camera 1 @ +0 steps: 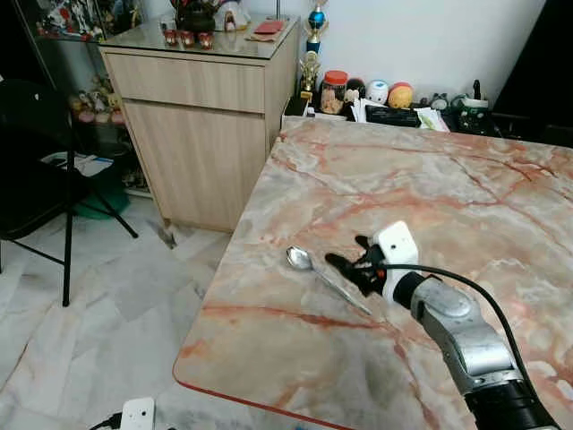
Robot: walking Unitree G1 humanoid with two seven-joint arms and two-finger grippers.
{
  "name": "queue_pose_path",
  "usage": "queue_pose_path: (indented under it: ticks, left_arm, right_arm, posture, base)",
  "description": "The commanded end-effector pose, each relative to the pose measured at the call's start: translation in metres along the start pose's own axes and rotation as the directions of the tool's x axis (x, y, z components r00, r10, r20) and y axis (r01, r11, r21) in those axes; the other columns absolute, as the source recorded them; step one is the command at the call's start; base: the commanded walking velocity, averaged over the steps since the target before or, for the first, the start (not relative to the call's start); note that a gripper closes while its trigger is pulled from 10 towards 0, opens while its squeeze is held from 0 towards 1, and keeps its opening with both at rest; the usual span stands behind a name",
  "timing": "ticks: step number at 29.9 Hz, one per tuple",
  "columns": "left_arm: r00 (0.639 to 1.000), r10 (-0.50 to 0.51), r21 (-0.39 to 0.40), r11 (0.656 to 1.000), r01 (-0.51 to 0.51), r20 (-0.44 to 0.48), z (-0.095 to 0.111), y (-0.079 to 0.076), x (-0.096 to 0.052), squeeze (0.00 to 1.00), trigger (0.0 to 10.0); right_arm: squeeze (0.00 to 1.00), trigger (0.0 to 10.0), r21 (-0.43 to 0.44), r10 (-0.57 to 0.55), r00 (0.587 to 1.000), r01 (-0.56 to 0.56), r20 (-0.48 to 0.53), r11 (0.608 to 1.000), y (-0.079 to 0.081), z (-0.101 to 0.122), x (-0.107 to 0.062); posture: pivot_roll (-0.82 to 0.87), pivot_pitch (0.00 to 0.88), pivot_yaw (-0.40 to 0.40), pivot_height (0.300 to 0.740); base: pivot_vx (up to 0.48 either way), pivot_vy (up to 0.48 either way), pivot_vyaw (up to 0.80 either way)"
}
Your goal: Setting the table
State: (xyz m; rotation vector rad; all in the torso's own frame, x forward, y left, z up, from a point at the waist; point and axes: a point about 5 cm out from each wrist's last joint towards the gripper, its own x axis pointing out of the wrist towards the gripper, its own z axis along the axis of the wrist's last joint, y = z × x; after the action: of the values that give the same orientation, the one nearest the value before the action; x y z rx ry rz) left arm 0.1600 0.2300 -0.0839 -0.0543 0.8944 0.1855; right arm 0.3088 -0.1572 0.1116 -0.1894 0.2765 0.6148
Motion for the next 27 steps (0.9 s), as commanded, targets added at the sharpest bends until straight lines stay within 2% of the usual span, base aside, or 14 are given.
queue_pose_path:
  ticks: [1,8,15,18,27]
  left_arm:
    - [1.0,-0.011,0.004,1.0,0.011,-0.018,-0.002,-0.001,0.0,0.0,10.0]
    - [1.0,-0.016,0.0,1.0,0.016,-0.026,-0.003,-0.002,0.0,0.0,10.0]
    - [0.999,-0.017,0.004,1.0,0.017,-0.031,-0.004,-0.001,0.0,0.0,10.0]
    - [0.999,-0.018,0.005,1.0,0.018,-0.033,-0.005,-0.002,0.0,0.0,10.0]
    - [0.999,-0.022,0.007,1.0,0.022,-0.032,-0.004,-0.004,0.0,0.0,10.0]
  right_arm:
    - [0.0,10.0,-0.003,0.024,0.999,-0.024,-0.023,1.0,-0.004,-0.001,0.0]
    - [0.0,10.0,0.022,0.047,0.996,-0.045,-0.07,0.999,-0.019,-0.014,0.001]
    - [0.0,10.0,0.048,0.047,0.996,-0.043,-0.072,0.998,-0.023,-0.017,0.009]
    - [0.0,10.0,0.088,0.065,0.997,-0.062,-0.031,0.994,-0.022,-0.013,0.015]
    - [0.0,10.0,0.096,0.106,0.994,-0.102,-0.035,0.99,-0.016,-0.019,0.023]
  posture:
    - [0.07,0.0,-0.018,0.74]
    - [0.08,0.0,-0.015,0.74]
    - [0.08,0.0,-0.012,0.74]
    - [0.08,0.0,-0.013,0.74]
    - [0.09,0.003,-0.017,0.74]
  base:
    - [0.0,0.0,0.0]
    - [0.0,0.0,0.0]
    - [0.0,0.0,0.0]
    - [0.0,0.0,0.0]
    - [0.0,0.0,0.0]
